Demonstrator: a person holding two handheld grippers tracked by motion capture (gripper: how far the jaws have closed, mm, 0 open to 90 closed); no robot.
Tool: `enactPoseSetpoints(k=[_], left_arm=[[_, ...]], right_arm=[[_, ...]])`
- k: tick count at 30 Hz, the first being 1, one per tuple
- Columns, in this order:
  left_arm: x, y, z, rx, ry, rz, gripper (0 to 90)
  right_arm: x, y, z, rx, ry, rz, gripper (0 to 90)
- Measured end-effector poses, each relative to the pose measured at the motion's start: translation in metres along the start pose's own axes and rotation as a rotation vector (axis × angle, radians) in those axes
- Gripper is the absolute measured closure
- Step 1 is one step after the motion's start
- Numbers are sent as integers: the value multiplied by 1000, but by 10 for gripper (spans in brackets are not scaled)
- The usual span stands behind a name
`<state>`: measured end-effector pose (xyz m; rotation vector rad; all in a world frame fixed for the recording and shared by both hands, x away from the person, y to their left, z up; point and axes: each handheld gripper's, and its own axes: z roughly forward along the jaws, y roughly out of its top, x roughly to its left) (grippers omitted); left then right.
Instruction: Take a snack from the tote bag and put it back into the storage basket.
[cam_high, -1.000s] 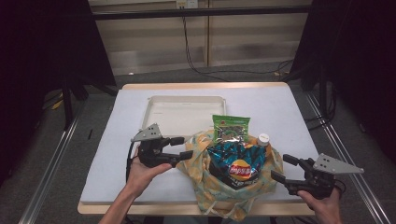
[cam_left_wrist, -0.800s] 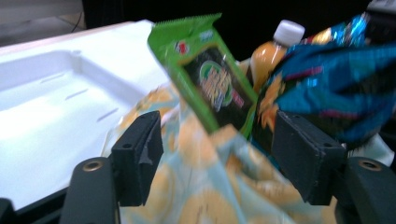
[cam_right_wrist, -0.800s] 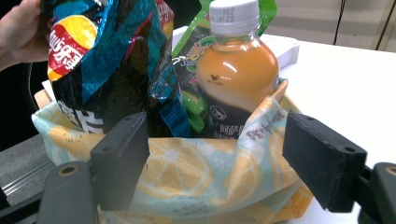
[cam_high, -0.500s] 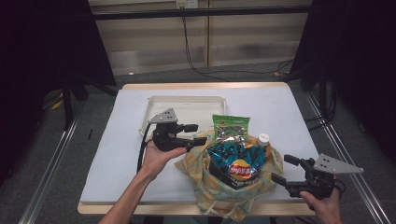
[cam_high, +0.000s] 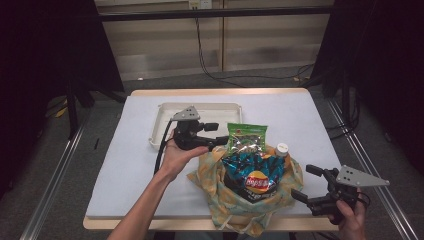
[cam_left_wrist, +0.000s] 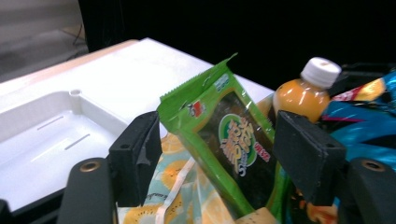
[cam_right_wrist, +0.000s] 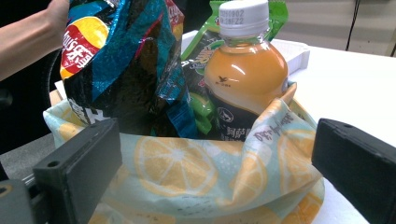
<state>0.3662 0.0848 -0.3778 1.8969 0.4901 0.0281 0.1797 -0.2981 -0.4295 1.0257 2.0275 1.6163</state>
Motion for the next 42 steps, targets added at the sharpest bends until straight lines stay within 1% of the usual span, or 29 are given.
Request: enactPoseSetpoints(k=[1, 2, 4, 5, 6, 7, 8, 9, 10, 12, 15, 16, 18, 19, 20, 22, 23, 25, 26, 27, 28, 29, 30, 31, 33, 34, 35, 38, 42], left_arm=[[2, 1, 3, 19, 5, 2, 309], [4, 2, 5, 26, -2, 2, 303], [7, 5, 7, 23, 0, -9, 282], [8, 6, 9, 17, -1, -16, 278], [9, 7, 10, 25, 6, -17, 262], [9, 8, 12, 30, 2, -34, 222], [8, 9, 14, 30, -6, -32, 212], [7, 10, 16, 37, 0, -18, 214], [8, 11, 19, 48, -5, -14, 214], [12, 12, 25, 56, -6, -25, 214], [15, 12, 34, 65, -15, -37, 228], [17, 12, 37, 75, -8, -32, 230], [21, 10, 43, 81, -20, -49, 234], [23, 8, 47, 91, -15, -58, 243], [24, 6, 51, 94, -32, -65, 244], [24, 4, 56, 107, -43, -58, 269], [24, 4, 58, 111, -56, -66, 273], [24, 2, 63, 106, -65, -72, 292], [24, 1, 65, 112, -76, -75, 308], [24, 1, 67, 118, -72, -72, 331], [25, 0, 69, 120, -76, -79, 330], [25, 0, 70, 119, -91, -84, 355], [25, -1, 70, 123, -94, -78, 393], [23, -1, 70, 114, -107, -71, 417], [20, 1, 68, 101, -120, -55, 529], [19, 2, 66, 88, -132, -54, 562], [19, 4, 64, 87, -142, -41, 598], [16, 9, 58, 65, -173, -30, 676], [11, 13, 51, 52, -195, -1, 743]], right_arm=[[0, 0, 0, -2, -1, -4, 7], [0, -1, 1, 10, 2, 0, 4], [-1, -2, 1, 21, 4, 4, 9], [-1, -3, 1, 16, -5, -3, 10], [-2, -3, 1, 14, -11, -8, 9], [-2, -3, 1, 13, -11, -9, 9], [-2, -3, 1, 11, -13, -11, 8], [-2, -3, 1, 14, -12, -18, 8], [-2, -4, 1, 16, -19, -20, 7], [-2, -5, 2, 13, -8, -19, 7], [-2, -5, 1, 3, -9, -22, 7], [-2, -5, 1, 3, -9, -18, 7], [-3, -5, 2, 3, -8, -16, 7], [-3, -6, 2, 6, -8, -18, 7], [-3, -6, 2, 8, -7, -20, 7], [-2, -6, 3, 11, -5, -17, 7], [-2, -6, 3, 11, -6, -17, 7], [-2, -6, 3, 12, -5, -16, 7], [-3, -6, 2, 12, -8, -17, 7], [-3, -6, 2, 12, -6, -15, 7], [-3, -7, 2, 11, -7, -13, 7], [-3, -7, 2, 12, -9, -14, 7], [-3, -7, 2, 13, -10, -13, 7], [-3, -7, 2, 13, -10, -15, 7], [-3, -7, 3, 19, -11, -17, 7], [-3, -7, 3, 24, -15, -13, 8], [-3, -7, 3, 30, -15, -11, 8], [-4, -7, 3, 27, -13, -16, 8], [-4, -7, 3, 23, -17, -14, 8]])
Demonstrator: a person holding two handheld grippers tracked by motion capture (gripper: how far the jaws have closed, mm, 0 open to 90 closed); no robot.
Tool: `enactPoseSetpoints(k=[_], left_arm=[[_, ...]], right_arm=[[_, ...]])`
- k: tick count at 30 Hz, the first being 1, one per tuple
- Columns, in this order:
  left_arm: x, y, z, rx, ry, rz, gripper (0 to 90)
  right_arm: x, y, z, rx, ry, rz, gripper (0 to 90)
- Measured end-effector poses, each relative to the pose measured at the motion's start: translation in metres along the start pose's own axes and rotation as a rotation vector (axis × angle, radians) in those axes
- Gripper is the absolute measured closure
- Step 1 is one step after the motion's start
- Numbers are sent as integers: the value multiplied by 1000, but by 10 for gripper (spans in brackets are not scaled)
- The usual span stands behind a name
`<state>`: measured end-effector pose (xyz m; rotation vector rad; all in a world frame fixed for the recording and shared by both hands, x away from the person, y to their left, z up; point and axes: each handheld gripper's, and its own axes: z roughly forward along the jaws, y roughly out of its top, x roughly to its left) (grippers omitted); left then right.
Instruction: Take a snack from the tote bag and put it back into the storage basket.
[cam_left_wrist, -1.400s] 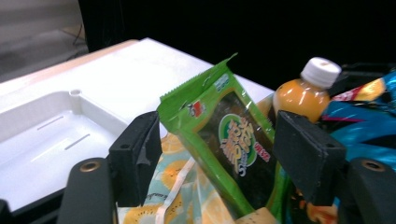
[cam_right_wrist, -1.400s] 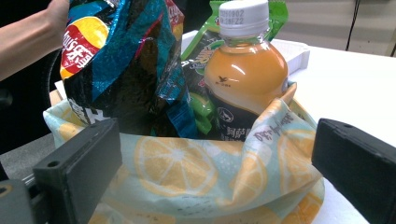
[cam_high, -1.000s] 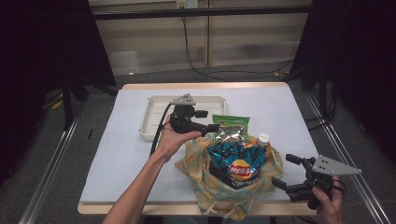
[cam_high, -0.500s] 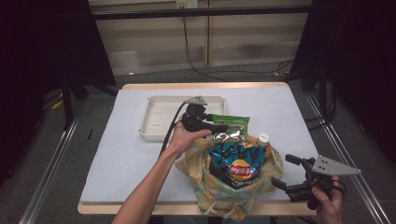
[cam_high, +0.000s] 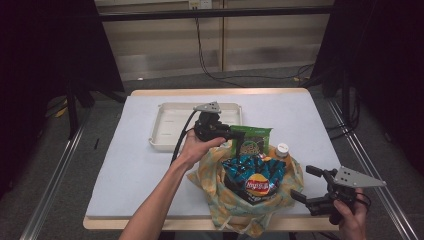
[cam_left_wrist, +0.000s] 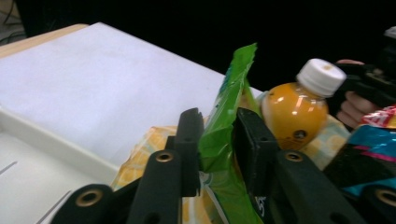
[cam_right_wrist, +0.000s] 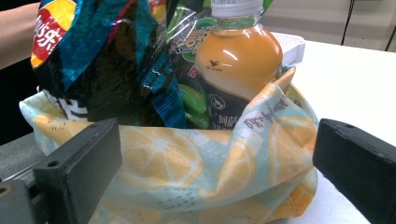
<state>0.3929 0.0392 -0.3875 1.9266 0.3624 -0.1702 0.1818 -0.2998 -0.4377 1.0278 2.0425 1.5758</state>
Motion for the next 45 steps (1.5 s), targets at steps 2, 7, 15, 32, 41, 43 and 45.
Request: enactPoseSetpoints(k=[2, 7, 15, 32, 41, 43, 45], left_arm=[[-2, 2, -1, -10, -10, 2, 757], [-7, 6, -3, -8, -12, 10, 767], [-10, 14, -10, -38, 3, 26, 769], [-12, 33, -30, -92, 11, 55, 770], [-20, 47, -36, -106, 22, 84, 770], [-19, 49, -37, -114, 14, 82, 771], [-18, 50, -39, -119, 9, 79, 771]], right_arm=[[0, 0, 0, -4, 0, 2, 8], [-1, 0, 0, -6, 1, 4, 8], [-1, 0, -1, -9, 3, 20, 8], [-2, -1, -4, -75, -63, -16, 8], [0, -3, -7, -77, -60, -15, 7], [0, -3, -7, -79, -59, -11, 7], [-1, -3, -7, -71, -56, -6, 7]])
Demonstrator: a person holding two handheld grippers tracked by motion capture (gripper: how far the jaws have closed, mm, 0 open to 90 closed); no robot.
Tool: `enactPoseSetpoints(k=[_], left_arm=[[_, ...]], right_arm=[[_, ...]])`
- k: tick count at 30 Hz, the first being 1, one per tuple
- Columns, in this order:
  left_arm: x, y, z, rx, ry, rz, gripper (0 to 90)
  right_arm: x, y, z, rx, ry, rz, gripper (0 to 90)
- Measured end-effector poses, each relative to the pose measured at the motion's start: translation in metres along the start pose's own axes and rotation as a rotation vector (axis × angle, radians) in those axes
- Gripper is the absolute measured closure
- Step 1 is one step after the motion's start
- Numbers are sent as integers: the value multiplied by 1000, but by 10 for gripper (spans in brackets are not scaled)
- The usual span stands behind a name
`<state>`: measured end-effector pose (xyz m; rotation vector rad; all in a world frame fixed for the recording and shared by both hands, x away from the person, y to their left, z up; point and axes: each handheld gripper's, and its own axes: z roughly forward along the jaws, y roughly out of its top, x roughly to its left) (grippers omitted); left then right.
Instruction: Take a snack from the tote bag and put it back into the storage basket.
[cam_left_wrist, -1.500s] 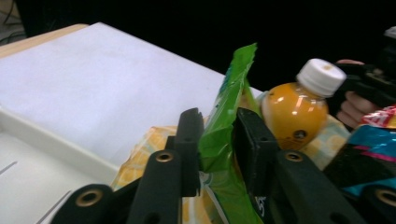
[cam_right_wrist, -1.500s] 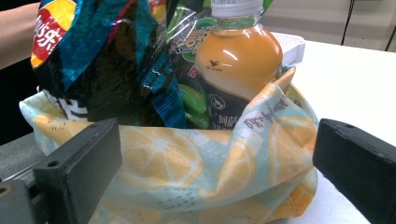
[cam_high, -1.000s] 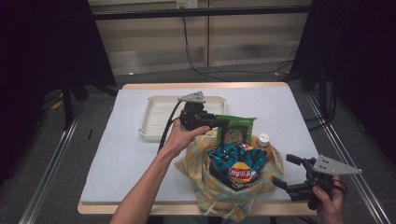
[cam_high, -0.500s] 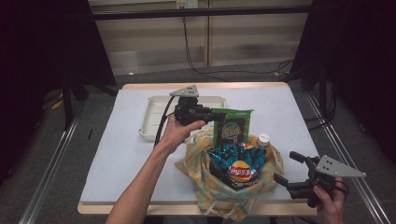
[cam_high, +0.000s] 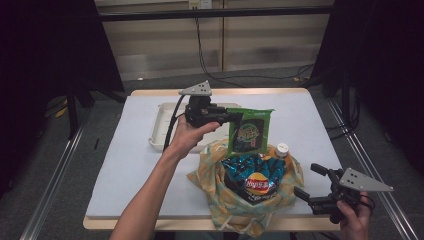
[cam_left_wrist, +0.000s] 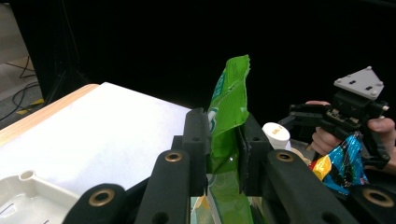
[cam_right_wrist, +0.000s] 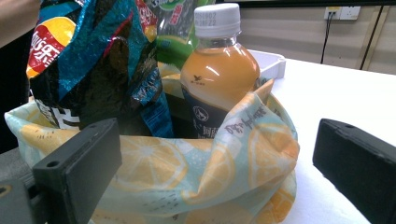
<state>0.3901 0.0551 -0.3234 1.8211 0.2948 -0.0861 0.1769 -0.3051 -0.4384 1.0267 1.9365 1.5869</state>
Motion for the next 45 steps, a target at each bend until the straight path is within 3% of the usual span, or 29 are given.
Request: enactPoseSetpoints(k=[3, 10, 21, 36, 45], left_arm=[[0, 3, -3, -6, -1, 4, 771], [-1, 14, -13, -34, 6, 17, 773], [1, 30, -22, -34, 36, 50, 780], [6, 36, -32, -54, 53, 47, 804], [17, 43, -41, -63, 91, 46, 808]], right_arm=[[0, 0, 1, 9, 21, 0, 7], [1, -1, 0, 0, 11, 0, 6], [1, -1, 0, -2, 5, -1, 6], [0, -2, 1, 4, -3, 2, 6], [0, -2, 0, 4, 11, -1, 6]])
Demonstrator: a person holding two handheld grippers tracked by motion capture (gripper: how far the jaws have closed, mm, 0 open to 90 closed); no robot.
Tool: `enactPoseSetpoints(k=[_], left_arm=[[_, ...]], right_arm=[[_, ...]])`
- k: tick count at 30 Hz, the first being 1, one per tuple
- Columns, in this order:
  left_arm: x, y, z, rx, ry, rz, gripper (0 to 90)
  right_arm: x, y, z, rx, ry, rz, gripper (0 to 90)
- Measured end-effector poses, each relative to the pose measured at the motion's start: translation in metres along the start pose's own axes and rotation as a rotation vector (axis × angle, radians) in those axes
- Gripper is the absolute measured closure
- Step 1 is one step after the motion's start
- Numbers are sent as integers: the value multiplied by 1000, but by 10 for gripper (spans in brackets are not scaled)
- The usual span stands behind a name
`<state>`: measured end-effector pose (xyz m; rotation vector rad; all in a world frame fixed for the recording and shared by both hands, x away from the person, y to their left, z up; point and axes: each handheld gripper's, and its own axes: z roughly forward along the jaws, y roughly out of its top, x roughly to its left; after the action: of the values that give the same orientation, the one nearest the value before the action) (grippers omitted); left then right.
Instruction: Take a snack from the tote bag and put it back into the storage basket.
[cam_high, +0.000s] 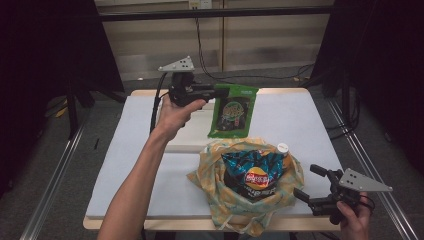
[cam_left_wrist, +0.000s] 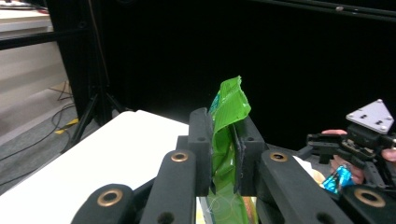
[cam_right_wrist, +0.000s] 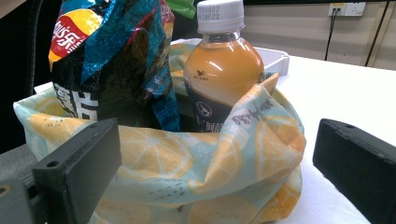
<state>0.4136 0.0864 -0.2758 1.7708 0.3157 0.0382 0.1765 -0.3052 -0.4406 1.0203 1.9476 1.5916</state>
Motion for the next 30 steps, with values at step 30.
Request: enactPoseSetpoints(k=[30], left_arm=[[98, -38, 25, 58, 129, -90, 818]], right_arm=[[-1, -4, 3, 14, 18, 12, 6]])
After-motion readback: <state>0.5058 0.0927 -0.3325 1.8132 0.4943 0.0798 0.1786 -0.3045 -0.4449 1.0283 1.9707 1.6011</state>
